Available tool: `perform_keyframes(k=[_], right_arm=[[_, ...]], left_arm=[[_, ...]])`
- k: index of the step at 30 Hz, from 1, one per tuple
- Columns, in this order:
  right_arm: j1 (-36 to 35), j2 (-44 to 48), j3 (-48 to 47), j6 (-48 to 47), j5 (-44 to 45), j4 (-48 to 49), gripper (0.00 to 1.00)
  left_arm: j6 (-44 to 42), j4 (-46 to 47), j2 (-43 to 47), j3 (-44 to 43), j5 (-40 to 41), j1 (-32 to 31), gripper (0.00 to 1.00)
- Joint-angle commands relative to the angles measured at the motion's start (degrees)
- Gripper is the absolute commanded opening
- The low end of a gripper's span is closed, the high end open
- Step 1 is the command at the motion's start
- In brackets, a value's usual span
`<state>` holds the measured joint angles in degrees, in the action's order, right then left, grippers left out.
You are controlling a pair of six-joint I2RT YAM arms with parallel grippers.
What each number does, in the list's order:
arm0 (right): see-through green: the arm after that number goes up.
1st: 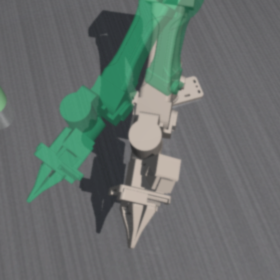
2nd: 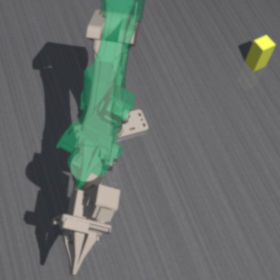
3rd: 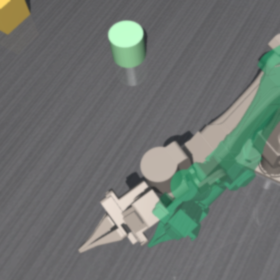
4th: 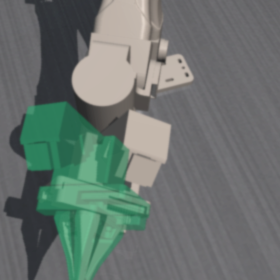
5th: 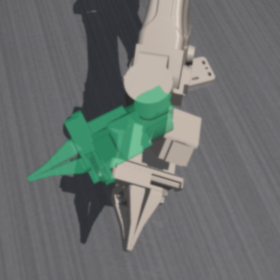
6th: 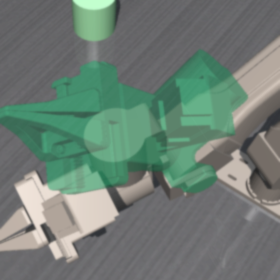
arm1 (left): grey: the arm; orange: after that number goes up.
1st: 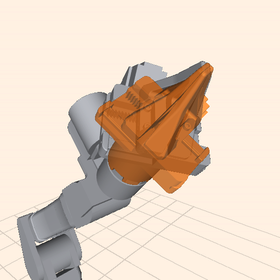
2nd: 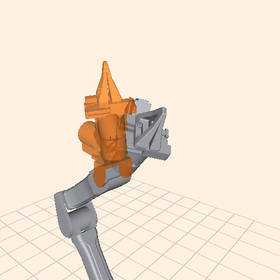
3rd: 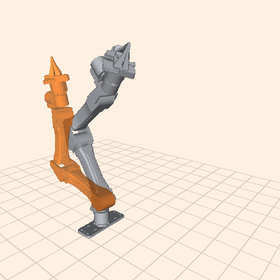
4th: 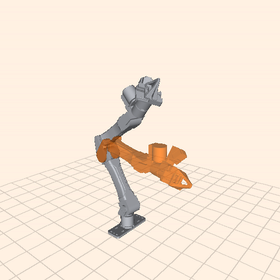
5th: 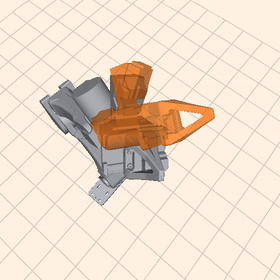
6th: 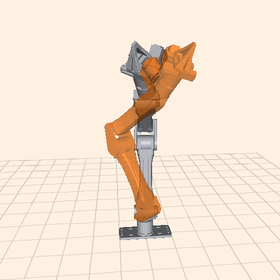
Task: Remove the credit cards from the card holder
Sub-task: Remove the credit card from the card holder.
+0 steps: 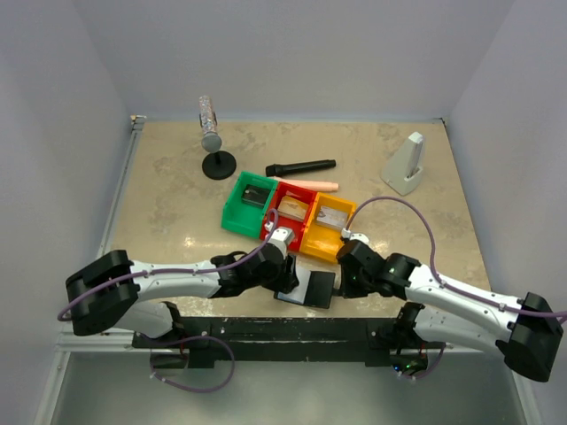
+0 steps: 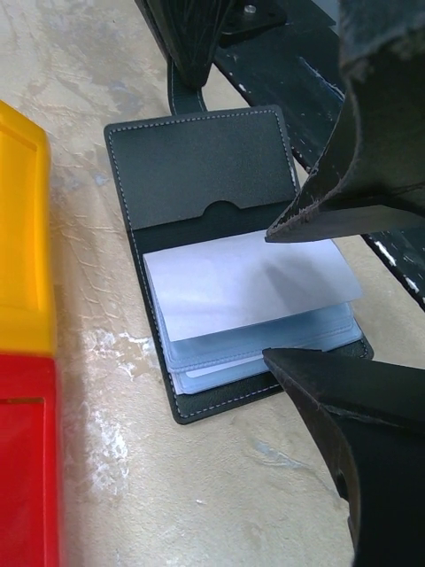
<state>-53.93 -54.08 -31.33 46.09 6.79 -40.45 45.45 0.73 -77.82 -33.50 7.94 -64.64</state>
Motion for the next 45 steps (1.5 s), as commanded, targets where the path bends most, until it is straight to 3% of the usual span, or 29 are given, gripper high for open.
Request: perform_keyframes(k=[1,13,25,37,45], right_arm=[[0.06,-1.98,-0.48,1.64,2.71,-0.95,0.00],[0.06,-3.83,-0.92,1.38,1.48,1.24,0.00],[0.14,-3.48,-0.57,1.46,0.86,2.21,0.00],[0.06,-3.31,-0.49,1.55,0.95,2.13,0.00],[0.06,-1.55,-0.13,2.16,1.12,1.69,0.00]], left_arm=[[0.95,1.55,3.11,0.18,2.34,0.13,0.56],[-0.10,2.52,-3.56,-2.80,-3.37,0.13,0.56],[-2.38,11.13,-3.56,-1.92,-11.72,0.13,0.55],[-2.12,11.04,-2.95,-1.66,-11.20,0.13,0.55],[-3.44,11.40,-5.93,-6.14,-15.76,-0.40,0.54]])
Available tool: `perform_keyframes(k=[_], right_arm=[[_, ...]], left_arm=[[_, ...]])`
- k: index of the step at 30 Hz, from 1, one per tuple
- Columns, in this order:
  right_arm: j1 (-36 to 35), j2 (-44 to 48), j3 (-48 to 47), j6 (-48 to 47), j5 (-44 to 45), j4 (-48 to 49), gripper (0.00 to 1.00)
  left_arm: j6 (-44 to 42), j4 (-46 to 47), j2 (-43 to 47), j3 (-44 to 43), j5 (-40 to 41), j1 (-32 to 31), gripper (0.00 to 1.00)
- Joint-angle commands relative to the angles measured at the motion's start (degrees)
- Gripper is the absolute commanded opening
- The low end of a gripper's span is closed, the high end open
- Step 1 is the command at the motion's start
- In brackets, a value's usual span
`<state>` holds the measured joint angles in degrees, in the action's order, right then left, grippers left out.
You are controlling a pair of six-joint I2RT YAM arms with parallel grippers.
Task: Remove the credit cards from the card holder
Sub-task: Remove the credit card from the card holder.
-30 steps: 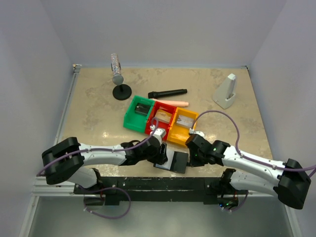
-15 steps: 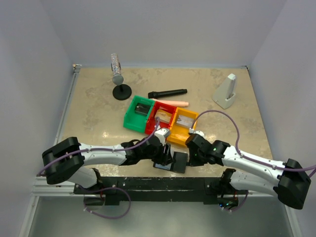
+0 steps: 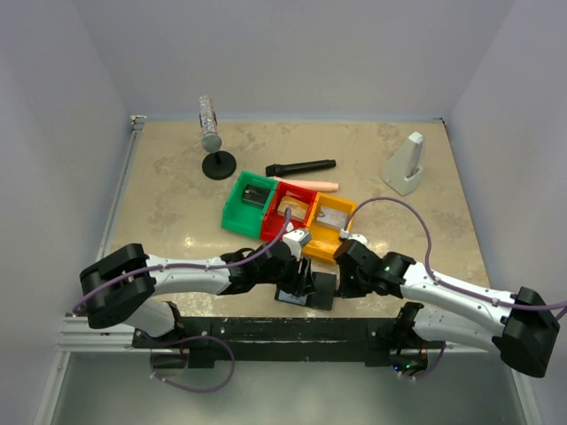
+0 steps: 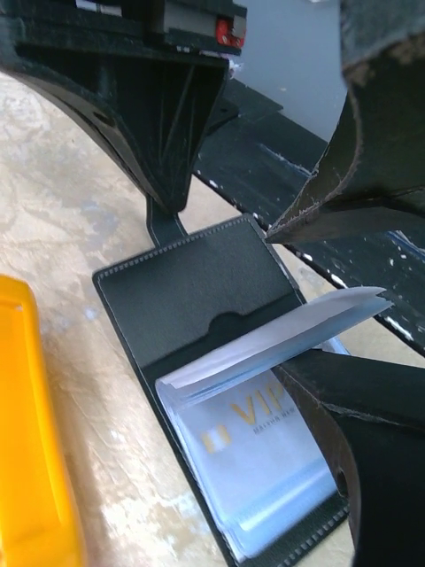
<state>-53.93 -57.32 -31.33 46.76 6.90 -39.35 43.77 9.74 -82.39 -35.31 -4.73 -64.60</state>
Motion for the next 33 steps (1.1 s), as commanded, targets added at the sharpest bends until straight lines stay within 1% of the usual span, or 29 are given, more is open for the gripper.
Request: perform_keyframes(k=[1,2,4,8,10,15,17,19,20,23,25,26,28,29,31,33], right_arm=[[0.06,2.12,-0.05,1.66,1.19,0.42,0.00],[0.06,2.56,0.04,1.75,1.28,0.24,0.03],[0.06,3.79,0.22,2.10,1.36,-0.28,0.14],[0.06,6.95,0.13,2.81,1.80,-2.04,0.33],[0.06,8.27,-0.31,2.98,2.50,-3.44,0.39],[0.06,13.18,-1.80,3.60,4.96,-7.92,0.41],[0.06,16.52,-2.15,3.69,7.33,-8.90,0.40],[0.06,20.82,-1.11,3.42,7.61,-7.42,0.37],[0.06,23.19,-0.23,2.99,7.17,-6.19,0.34],[0.06,26.99,2.67,0.27,2.61,0.75,0.24],[0.06,26.48,2.94,-0.96,-0.38,3.92,0.15],[0.14,25.60,2.94,-1.49,-2.05,5.50,0.11],[-0.03,22.44,2.33,-2.55,-4.86,8.92,0.03],[-0.12,20.69,2.15,-2.90,-6.53,11.12,0.00],[-0.56,17.17,1.54,-2.99,-6.72,14.11,0.00],[-0.91,13.57,1.27,-3.08,-8.56,17.19,0.00]], left_arm=[[-1.76,2.30,-1.72,-4.94,-3.53,-0.53,0.54],[-1.76,2.30,-2.07,-5.20,-3.70,-0.53,0.54],[-1.67,2.65,-2.77,-5.56,-4.05,-0.53,0.54],[-1.58,3.36,-3.83,-6.00,-4.67,-0.53,0.54],[-1.58,3.36,-4.36,-6.35,-4.76,-0.53,0.54],[-1.67,3.10,-6.38,-8.37,-5.81,-0.53,0.55],[-1.76,3.09,-7.25,-9.25,-5.90,-0.53,0.55],[-1.67,2.83,-7.26,-9.25,-5.21,-0.62,0.54],[-1.58,2.74,-6.30,-8.64,-4.16,-0.53,0.54],[-1.41,2.66,0.62,-4.61,0.85,-0.44,0.54],[-1.14,1.87,5.89,-1.27,4.19,-0.18,0.54],[-0.71,1.17,8.45,0.57,6.29,0.08,0.54],[0.26,-0.33,12.67,3.83,8.24,1.13,0.53],[0.96,-0.77,14.52,5.50,9.12,1.75,0.52],[2.19,-0.60,17.78,9.89,9.83,3.24,0.51],[3.34,-0.60,19.37,13.50,9.74,5.44,0.47]])
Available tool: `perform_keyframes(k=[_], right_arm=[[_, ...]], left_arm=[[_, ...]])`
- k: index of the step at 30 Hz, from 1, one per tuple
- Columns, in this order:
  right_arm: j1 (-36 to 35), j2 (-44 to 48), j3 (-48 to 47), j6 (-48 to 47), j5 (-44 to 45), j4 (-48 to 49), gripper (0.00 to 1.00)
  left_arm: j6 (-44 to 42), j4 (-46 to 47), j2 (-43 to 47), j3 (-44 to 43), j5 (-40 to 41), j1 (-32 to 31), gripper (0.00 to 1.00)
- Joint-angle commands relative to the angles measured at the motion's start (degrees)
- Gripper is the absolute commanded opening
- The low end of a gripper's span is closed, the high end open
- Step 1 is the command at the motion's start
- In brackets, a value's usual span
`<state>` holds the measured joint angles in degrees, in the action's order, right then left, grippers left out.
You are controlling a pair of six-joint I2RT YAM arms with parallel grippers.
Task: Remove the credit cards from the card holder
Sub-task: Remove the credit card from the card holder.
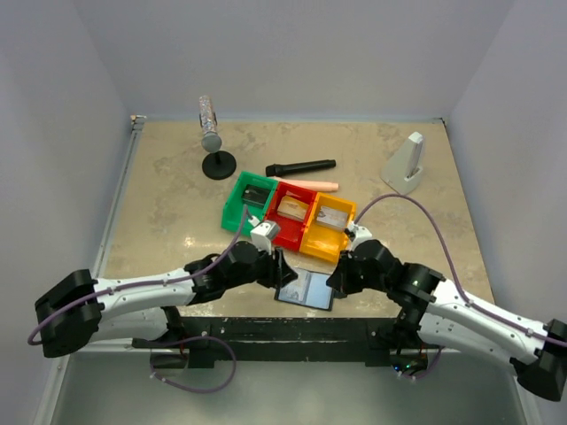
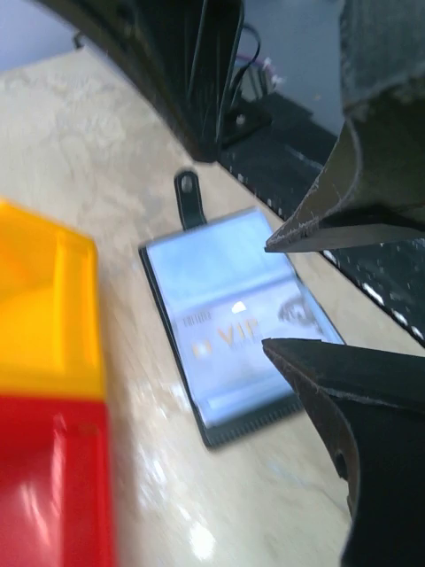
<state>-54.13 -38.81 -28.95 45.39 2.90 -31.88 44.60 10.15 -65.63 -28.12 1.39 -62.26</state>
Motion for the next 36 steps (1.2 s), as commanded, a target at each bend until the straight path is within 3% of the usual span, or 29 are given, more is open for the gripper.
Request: perform_keyframes(k=[1,8,12,23,36], right_arm=[[-0.89,-6.44,-1.02,-1.62,-4.83,11.30,0.00],[-1.15,-19.27,0.56,1.98,-5.80,21.58,0.00],[-1.15,-22.62,2.84,4.97,-5.01,28.09,0.01],[-1.15,-28.42,3.73,8.05,-3.60,31.09,0.33],[-1.15,-33.97,1.70,5.95,-4.83,31.61,0.35]], left_arm=[[2.86,-0.84,3.30,7.63,3.62,3.46,0.45],[3.04,0.66,2.00,10.19,3.45,4.08,0.28],[2.86,3.20,2.17,10.89,2.31,4.08,0.27],[1.89,5.49,-0.03,9.49,0.55,3.99,0.27],[3.56,8.12,-0.21,11.94,-0.16,3.99,0.28]])
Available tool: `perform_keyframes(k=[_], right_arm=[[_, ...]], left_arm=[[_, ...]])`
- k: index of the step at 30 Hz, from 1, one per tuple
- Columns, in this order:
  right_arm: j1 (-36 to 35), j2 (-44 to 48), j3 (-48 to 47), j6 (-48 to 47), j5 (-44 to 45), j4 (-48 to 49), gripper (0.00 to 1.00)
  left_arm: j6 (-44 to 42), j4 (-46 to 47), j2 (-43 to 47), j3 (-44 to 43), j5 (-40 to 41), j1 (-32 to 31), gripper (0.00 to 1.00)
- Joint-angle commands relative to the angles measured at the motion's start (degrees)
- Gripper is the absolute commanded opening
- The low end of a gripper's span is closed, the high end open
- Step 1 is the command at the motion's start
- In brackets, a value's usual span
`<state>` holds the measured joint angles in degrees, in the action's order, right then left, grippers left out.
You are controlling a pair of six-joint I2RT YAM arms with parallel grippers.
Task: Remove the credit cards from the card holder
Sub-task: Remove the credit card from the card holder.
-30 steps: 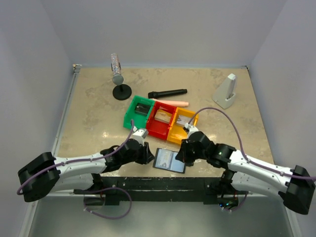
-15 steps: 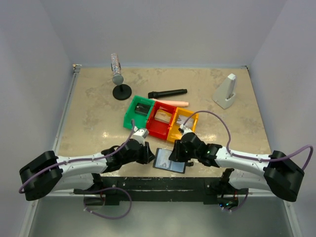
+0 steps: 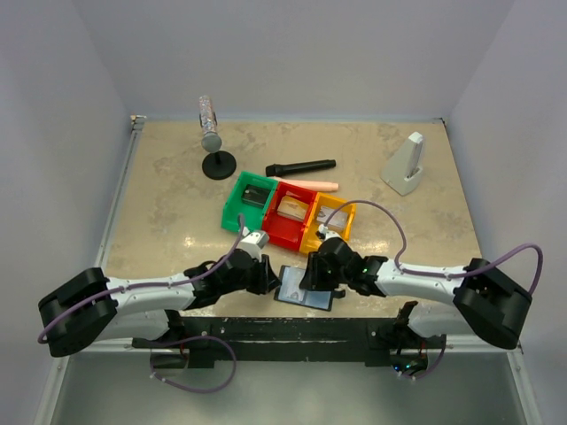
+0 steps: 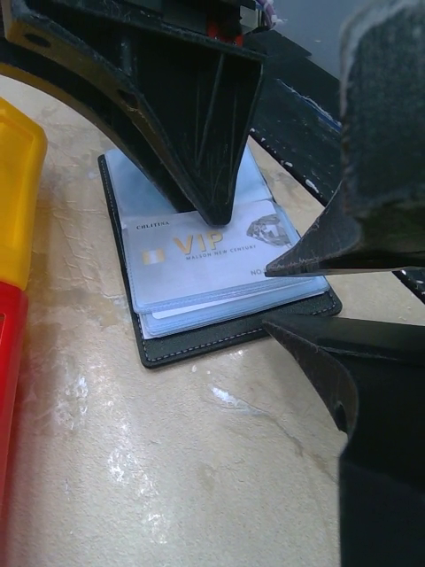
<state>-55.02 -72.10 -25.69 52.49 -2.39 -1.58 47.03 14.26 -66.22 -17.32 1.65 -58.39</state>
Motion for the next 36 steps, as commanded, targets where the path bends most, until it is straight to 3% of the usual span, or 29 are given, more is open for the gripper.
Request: perform_keyframes(k=[1,13,18,36], right_arm=[[-0.26,-0.68,-1.64,-1.60,0.20,2.89,0.36],[-0.26,0.02,-3.40,-5.21,-0.25,0.01,0.37],[-0.26,4.15,-1.29,-3.89,1.42,-1.32,0.44],[-0.17,4.60,4.07,0.24,-0.95,7.47,0.45]], left_arm=[[1.31,4.45,0.39,1.41,-0.51,0.12,0.28],[2.28,3.94,3.10,3.17,1.07,-0.14,0.27],[1.32,4.10,5.13,2.29,0.90,0.03,0.27],[1.75,13.69,-7.43,-1.58,-5.43,0.73,0.18]])
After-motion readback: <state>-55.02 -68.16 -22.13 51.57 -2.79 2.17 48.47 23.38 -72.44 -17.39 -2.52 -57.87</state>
